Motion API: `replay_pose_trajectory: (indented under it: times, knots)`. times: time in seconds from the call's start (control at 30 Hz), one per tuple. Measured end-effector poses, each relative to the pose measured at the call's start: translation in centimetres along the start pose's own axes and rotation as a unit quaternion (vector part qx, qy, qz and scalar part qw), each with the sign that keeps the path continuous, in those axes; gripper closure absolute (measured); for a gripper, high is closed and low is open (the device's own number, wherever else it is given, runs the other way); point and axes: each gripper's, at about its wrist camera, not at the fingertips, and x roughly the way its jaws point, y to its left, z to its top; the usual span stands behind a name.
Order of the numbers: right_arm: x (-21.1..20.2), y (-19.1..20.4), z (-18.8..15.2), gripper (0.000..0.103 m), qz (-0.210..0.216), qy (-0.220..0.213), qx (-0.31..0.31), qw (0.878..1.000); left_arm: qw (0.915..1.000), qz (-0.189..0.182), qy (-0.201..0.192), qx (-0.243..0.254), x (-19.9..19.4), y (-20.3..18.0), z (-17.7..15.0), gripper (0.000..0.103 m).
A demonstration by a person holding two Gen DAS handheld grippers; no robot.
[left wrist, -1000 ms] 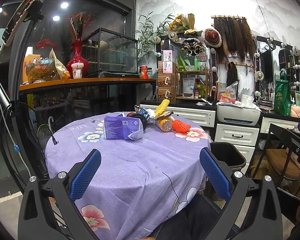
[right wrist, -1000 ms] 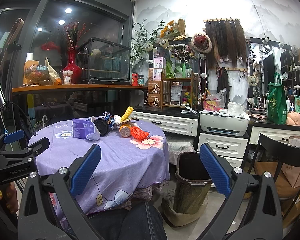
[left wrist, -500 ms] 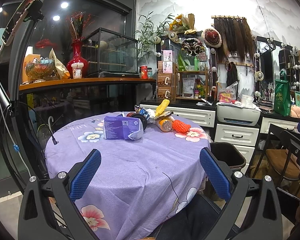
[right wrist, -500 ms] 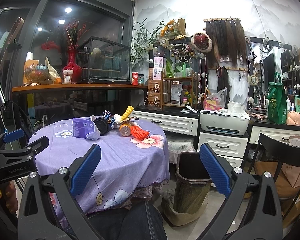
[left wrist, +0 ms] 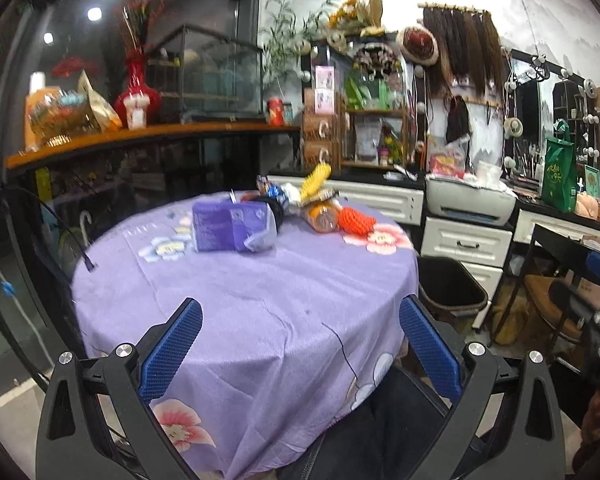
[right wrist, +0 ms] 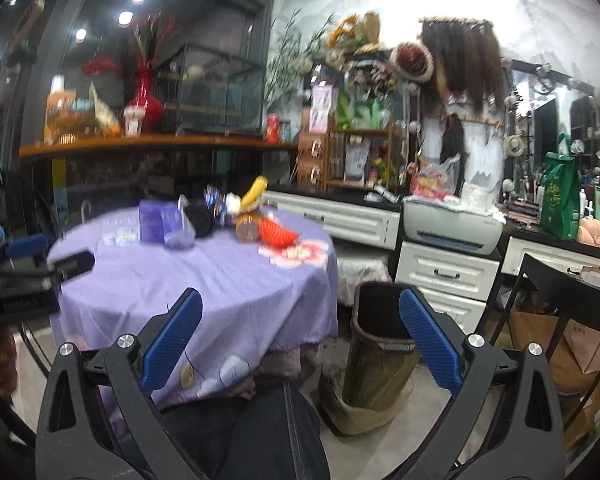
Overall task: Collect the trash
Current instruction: 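Grasp the orange mesh net with the right tool while the left tool grasps the purple bag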
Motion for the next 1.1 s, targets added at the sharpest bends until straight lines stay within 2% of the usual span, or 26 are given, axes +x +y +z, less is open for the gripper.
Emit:
replay_pose_trajectory:
  times: [0.13, 0.3, 0.37, 0.43, 0.57, 0.73, 0.9, 1.1]
  knots:
    - [2.3, 0.0, -1.4, 0.006, 0.009, 0.038, -0.022, 0.999, 0.9991, -0.008, 0.041, 0.008, 3.0, 1.1, -0.2, 0.005]
    - [6.5, 0.1, -3.0, 0.006, 0.030, 0.126, -0.028, 0.991, 0.9949, -0.007, 0.099, 0.016, 7.9, 3.1, 0.7, 0.005]
    - [8.0, 0.2, -3.2, 0.006, 0.038, 0.146, -0.028, 0.988, 0.9936, -0.008, 0.112, 0.011, 9.5, 3.9, 1.2, 0.005]
    - [9.6, 0.6, -2.9, 0.006, 0.066, 0.150, -0.031, 0.986, 0.9923, -0.009, 0.123, 0.006, 11.3, 4.9, 2.0, 0.005]
    - [13.0, 1.5, -1.6, 0.006, 0.087, 0.151, -0.039, 0.984, 0.9892, -0.010, 0.145, -0.020, 14.2, 6.8, 3.5, 0.005]
    - [18.5, 2.8, 0.4, 0.006, 0.095, 0.142, -0.077, 0.982, 0.9868, 0.000, 0.151, -0.058, 16.8, 8.5, 5.9, 0.005]
    - [24.8, 3.0, 2.7, 0.006, 0.099, 0.157, -0.113, 0.976, 0.9829, 0.000, 0.159, -0.094, 19.4, 9.7, 8.5, 0.005]
    - [32.2, 2.4, 5.5, 0.014, 0.117, 0.179, -0.123, 0.969, 0.9667, 0.008, 0.193, -0.168, 22.9, 12.1, 10.8, 0.007]
